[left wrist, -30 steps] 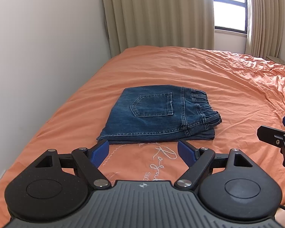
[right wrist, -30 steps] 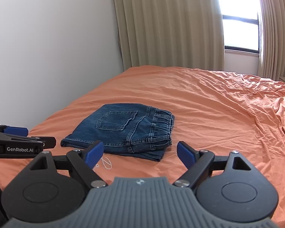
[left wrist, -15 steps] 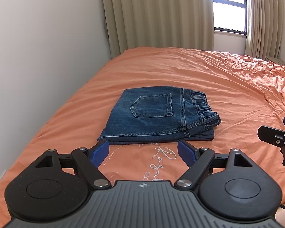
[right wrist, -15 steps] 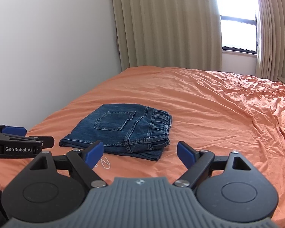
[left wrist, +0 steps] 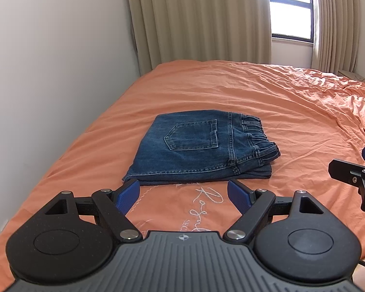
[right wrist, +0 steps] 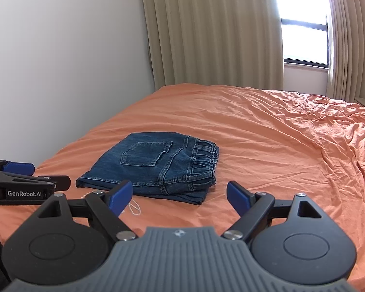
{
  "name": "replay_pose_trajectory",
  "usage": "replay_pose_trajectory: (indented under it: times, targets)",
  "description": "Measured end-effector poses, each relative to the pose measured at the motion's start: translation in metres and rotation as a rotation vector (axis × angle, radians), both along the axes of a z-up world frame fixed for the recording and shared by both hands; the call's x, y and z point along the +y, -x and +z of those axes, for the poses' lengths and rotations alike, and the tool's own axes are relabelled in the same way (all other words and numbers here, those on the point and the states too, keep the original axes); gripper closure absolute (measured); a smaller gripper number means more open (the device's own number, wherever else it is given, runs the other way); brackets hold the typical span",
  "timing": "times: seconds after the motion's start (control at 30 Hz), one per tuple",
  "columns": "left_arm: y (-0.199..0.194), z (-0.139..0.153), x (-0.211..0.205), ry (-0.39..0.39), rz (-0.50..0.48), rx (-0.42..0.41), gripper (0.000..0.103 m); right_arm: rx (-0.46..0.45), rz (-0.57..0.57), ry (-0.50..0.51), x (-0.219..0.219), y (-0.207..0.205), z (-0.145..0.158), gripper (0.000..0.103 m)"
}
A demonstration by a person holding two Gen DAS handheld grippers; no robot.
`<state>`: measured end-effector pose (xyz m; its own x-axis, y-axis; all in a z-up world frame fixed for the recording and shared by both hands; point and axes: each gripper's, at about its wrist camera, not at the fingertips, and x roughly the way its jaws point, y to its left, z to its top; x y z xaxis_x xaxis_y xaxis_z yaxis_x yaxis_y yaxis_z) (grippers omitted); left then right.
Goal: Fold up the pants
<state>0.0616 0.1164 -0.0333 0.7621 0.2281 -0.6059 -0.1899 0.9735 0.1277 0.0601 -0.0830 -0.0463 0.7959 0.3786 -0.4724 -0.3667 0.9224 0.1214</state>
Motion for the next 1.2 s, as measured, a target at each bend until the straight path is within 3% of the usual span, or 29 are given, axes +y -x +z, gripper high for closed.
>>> replay_pose_trajectory:
  times: [1.2]
  targets:
    - [-0.004,0.006,-0.011,-0.018,-0.036,-0.038,0.007,0.041,-0.002,0.012,-0.005,-0.005,0.002,0.022]
